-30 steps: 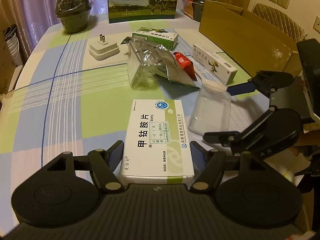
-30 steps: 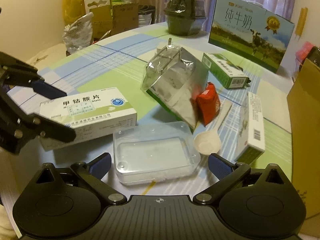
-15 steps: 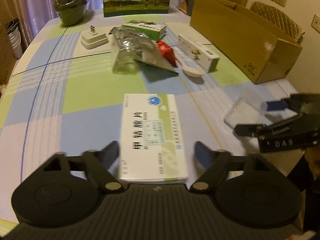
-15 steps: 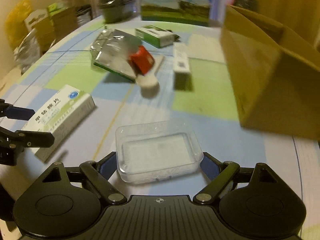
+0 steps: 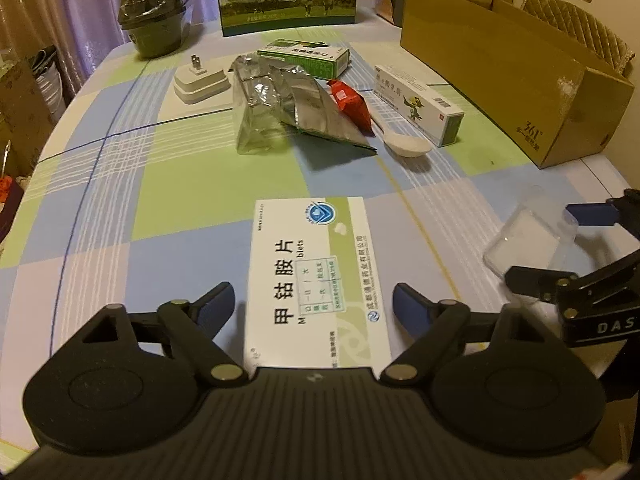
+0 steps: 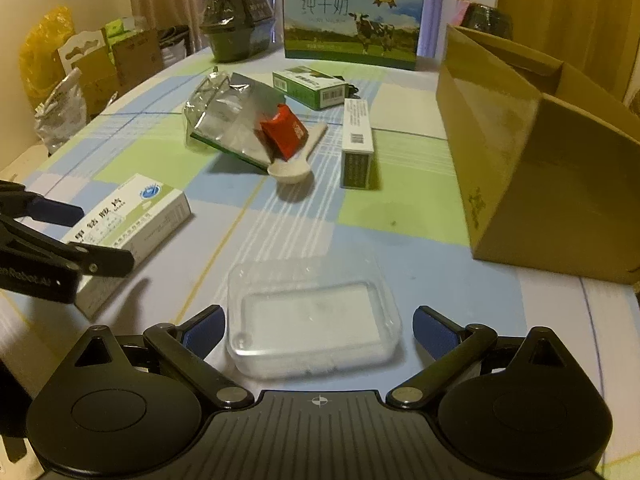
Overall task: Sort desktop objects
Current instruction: 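Carry both items to the cardboard box and release them inside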
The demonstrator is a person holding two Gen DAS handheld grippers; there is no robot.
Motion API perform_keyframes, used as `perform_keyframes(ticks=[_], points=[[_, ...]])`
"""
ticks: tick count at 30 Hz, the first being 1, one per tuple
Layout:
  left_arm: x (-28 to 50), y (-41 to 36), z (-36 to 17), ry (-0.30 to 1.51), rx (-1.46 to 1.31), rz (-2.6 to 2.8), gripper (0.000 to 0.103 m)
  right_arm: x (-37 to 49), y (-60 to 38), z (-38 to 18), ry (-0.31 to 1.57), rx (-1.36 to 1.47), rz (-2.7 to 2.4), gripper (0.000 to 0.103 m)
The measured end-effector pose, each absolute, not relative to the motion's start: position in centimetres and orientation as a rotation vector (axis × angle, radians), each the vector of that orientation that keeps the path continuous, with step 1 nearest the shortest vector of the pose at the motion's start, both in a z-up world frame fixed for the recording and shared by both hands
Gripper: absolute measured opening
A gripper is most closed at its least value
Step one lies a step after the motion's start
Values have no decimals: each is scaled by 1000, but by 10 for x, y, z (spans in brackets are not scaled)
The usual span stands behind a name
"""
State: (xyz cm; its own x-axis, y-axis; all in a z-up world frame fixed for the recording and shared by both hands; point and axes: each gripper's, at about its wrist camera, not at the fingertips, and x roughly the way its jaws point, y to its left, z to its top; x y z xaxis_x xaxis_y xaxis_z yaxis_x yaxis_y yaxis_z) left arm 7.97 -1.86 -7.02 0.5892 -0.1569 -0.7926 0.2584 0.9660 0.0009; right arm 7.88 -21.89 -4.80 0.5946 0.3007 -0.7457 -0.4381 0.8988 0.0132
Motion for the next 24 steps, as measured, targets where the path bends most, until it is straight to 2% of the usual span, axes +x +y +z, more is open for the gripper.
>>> perform_keyframes(ticks=[1, 7, 8, 10, 24], points=[[81, -19, -71, 914, 124, -243, 76, 81, -218, -49, 831, -179, 433, 98], [84, -22, -75, 925, 127, -232, 76, 88, -214, -52, 837, -169, 437, 97], [84, -22, -75, 929, 130, -231, 73, 88, -213, -52, 836, -172, 435, 97], [86, -23, -77, 940, 128, -229, 68, 90, -213, -54, 840, -177, 435, 88], [64, -36, -48, 902, 82, -262, 67, 68, -229, -26, 803, -138, 399, 85]])
